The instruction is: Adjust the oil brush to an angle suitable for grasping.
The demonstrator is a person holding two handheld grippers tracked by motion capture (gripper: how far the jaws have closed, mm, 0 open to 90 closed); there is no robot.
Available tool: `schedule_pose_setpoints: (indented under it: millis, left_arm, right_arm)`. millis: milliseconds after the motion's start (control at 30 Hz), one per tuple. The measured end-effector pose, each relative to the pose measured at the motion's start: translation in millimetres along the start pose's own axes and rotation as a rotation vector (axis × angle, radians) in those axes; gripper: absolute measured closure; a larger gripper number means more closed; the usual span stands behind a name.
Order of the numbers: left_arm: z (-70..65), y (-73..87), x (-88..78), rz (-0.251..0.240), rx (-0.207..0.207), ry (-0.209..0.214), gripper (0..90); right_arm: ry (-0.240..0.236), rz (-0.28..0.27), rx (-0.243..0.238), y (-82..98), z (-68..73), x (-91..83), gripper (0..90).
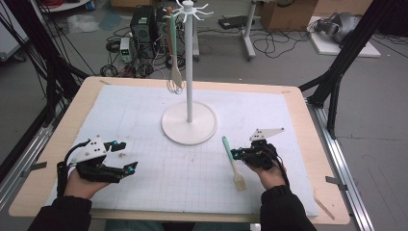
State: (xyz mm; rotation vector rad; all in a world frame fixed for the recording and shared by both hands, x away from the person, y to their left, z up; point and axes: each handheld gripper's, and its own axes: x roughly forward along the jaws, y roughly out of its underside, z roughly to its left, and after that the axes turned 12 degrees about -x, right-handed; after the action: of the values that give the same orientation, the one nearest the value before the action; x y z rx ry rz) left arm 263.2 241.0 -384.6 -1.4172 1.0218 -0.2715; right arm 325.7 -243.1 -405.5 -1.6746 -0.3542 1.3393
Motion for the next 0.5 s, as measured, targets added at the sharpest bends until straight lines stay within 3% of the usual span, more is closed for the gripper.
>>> schedule_pose_setpoints:
  millis: [500]
  left_arm:
    - [-0.4, 1.2, -0.6, 0.002, -0.003, 0.001, 21.2]
  right_arm:
    - [-0.009, 0.094, 0.034, 8.7, -7.8, 5.1, 89.4]
